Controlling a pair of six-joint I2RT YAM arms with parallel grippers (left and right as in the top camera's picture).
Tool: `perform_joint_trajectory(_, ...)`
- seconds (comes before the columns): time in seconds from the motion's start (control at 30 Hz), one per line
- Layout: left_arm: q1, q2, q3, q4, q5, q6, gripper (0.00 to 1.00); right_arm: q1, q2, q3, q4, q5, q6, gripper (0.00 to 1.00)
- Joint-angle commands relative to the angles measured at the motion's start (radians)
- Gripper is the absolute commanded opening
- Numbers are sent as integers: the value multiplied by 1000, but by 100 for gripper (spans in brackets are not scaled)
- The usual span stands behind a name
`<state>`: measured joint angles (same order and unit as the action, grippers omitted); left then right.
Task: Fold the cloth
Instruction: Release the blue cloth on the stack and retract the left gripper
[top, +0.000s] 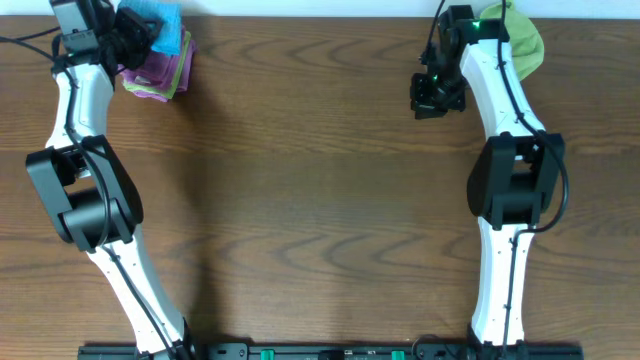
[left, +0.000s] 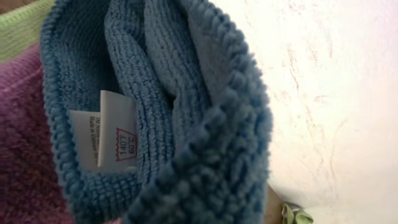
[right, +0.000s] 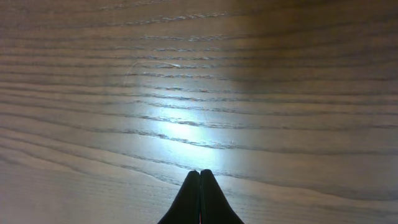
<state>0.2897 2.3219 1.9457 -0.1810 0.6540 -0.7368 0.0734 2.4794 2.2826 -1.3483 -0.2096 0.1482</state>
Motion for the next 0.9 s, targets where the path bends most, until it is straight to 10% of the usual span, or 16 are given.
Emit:
perform_joint_trajectory(0.0, 13, 25, 3, -3, -5, 8, 6, 13, -39, 21, -3, 2, -15, 1)
perform_joint_trajectory(0.13, 30, 25, 3, -61, -10, 8, 9, 17, -39, 21, -2, 2, -15, 2)
perform_joint_trajectory(0.23, 38, 25, 3, -119, -9, 8, 95, 20, -39, 21, 1, 2, -15, 2)
perform_joint_trajectory(0.87, 116, -80, 4, -294, -63, 140, 96, 21, -39, 21, -29, -4, -16, 2)
